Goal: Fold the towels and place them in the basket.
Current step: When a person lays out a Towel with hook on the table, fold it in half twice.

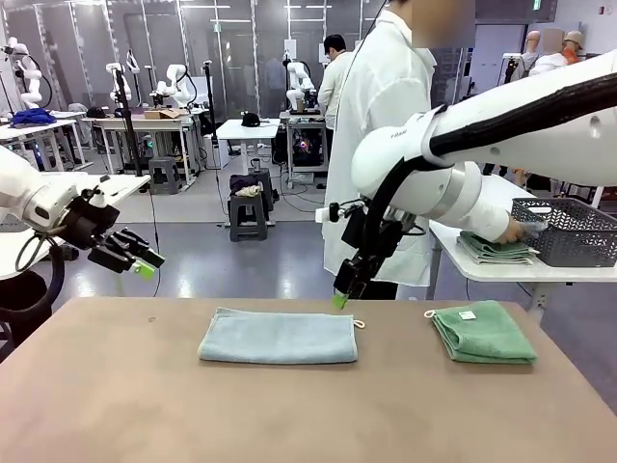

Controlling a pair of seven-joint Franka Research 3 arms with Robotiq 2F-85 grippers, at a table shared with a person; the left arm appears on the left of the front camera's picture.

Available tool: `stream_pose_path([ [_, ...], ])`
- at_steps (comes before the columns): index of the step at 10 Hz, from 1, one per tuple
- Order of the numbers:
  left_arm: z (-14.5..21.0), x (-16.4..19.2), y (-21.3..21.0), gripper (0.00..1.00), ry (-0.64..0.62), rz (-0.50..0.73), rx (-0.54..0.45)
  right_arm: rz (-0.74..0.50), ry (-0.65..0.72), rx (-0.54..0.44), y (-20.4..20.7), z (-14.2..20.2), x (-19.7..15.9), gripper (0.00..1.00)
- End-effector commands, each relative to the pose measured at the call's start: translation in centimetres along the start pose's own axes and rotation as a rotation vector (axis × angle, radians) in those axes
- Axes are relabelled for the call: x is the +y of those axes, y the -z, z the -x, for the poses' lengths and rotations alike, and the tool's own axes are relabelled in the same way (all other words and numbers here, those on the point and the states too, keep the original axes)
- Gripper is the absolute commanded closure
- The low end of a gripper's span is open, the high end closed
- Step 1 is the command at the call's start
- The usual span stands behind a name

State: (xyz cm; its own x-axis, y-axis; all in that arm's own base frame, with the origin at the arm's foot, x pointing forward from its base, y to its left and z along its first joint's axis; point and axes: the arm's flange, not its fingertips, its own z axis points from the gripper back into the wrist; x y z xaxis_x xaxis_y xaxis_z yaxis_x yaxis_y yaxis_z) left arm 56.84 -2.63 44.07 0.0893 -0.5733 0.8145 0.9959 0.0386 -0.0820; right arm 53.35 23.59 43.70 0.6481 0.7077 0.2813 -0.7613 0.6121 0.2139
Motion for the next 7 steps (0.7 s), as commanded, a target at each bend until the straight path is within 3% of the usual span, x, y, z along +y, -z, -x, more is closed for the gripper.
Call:
stream_pose_path([
  [1,0.9,0.6,-0.4,0.17,0.036,0.029,-0.064,0.123,0.272,0.038,1.7,-0.1,1.8,0.09],
  [2,1.1,0.7,-0.7,0.16,0.044,0.025,-0.068,0.177,0.341,0.018,2.3,-0.1,2.5,0.09],
  [3,1.4,1.0,-0.9,0.0,0.06,0.027,-0.075,0.217,0.426,-0.001,3.1,-0.1,2.8,0.0],
  [4,1.7,1.4,-1.1,0.0,0.07,0.032,-0.08,0.252,0.494,-0.01,4.1,0.0,2.9,0.04],
  [7,1.7,0.9,-0.8,0.0,0.04,0.015,-0.04,0.239,0.662,-0.109,5.9,0.0,2.3,0.0],
])
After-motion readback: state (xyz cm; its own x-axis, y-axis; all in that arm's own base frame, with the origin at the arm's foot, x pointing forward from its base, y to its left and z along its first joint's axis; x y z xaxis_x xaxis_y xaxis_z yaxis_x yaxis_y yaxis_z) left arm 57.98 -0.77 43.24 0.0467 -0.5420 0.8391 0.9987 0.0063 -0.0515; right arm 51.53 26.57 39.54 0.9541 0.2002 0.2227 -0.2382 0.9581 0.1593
